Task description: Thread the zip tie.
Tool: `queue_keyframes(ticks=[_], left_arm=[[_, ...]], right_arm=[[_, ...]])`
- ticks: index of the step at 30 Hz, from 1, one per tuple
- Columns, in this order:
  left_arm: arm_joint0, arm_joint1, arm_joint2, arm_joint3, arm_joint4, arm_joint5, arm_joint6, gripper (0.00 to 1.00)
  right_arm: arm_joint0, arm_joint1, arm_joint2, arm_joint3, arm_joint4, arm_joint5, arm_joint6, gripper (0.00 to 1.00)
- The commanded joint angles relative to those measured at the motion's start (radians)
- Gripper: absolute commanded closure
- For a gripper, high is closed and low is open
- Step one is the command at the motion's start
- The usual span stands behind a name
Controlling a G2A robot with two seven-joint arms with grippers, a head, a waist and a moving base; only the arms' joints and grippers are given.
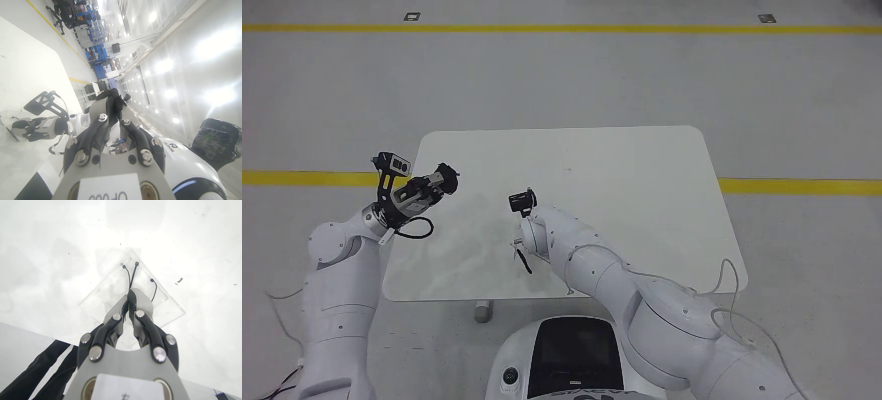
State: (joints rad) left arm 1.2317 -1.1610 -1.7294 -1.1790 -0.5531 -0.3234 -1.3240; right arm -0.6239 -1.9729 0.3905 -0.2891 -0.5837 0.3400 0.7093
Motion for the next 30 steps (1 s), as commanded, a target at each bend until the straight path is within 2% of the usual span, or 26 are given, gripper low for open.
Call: queue_keyframes(ticks=[1,5,7,10,15,18,22,26,30], left_arm=[[0.0,0.0,0.0,0.0,0.0,0.0,0.0,1.0],[0.0,0.0,0.0,0.0,0.0,0.0,0.0,1.0],[0.0,0.0,0.0,0.0,0.0,0.0,0.0,1.0],[0.0,0.0,0.0,0.0,0.0,0.0,0.0,1.0],[0.0,0.0,0.0,0.0,0.0,0.0,0.0,1.0],[0.0,0.0,0.0,0.0,0.0,0.0,0.0,1.0],[0.0,0.0,0.0,0.0,0.0,0.0,0.0,1.0],[0.0,0.0,0.0,0.0,0.0,0.0,0.0,1.0],[0.0,0.0,0.0,0.0,0.0,0.0,0.0,1.0]], right_arm=[[-0.001,0.0,0.003,-0.001,-0.005,0.0,0.002,0.97],[-0.004,0.0,0.006,-0.003,-0.018,0.0,0.014,0.95],[-0.005,0.0,0.009,-0.005,-0.022,0.0,0.016,0.89],[-0.008,0.0,0.013,-0.006,-0.027,0.0,0.019,0.89],[-0.013,0.001,0.02,-0.01,-0.037,0.0,0.025,0.92],[-0.013,0.001,0.024,-0.009,-0.045,0.0,0.026,0.99],[-0.013,0.0,0.031,-0.009,-0.054,0.0,0.028,0.91],[-0.01,-0.001,0.038,-0.009,-0.064,0.0,0.03,0.93],[-0.005,-0.001,0.048,-0.006,-0.074,0.0,0.029,1.0]])
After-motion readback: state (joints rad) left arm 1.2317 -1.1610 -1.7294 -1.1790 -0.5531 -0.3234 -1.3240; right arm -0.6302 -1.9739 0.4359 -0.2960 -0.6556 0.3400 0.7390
